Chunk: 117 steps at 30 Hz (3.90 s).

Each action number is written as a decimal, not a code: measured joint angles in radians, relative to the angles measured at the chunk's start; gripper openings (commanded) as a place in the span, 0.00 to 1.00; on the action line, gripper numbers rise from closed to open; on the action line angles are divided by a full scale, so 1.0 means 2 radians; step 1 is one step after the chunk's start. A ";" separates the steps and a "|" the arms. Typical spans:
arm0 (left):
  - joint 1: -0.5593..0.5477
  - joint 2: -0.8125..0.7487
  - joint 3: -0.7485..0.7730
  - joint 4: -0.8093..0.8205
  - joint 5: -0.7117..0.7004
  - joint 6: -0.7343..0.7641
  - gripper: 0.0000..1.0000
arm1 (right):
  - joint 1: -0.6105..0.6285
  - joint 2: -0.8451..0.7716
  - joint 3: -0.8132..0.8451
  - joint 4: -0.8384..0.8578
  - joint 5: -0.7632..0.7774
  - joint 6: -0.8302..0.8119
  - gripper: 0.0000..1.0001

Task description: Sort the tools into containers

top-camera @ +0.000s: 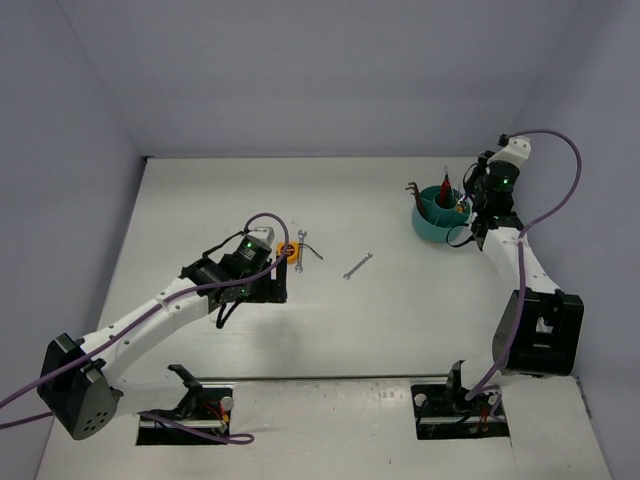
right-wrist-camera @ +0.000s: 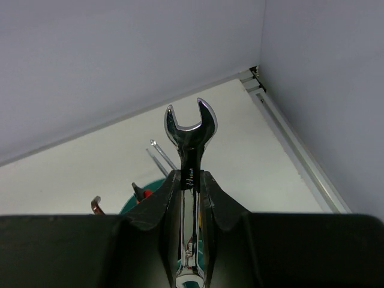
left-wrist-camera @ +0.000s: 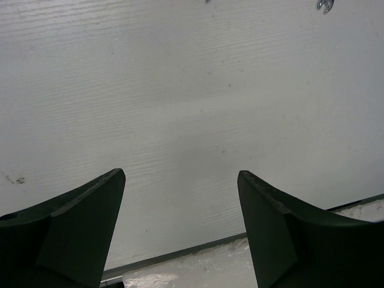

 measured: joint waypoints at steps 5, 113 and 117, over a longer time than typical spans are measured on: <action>0.000 -0.006 0.000 0.000 0.000 0.002 0.73 | -0.014 0.009 -0.018 0.037 -0.009 0.010 0.00; -0.098 0.540 0.505 -0.081 0.033 0.209 0.44 | 0.085 -0.220 -0.151 -0.360 -0.111 0.123 0.70; -0.095 0.561 0.526 -0.084 0.033 0.209 0.44 | 0.085 -0.236 -0.159 -0.367 -0.120 0.124 0.71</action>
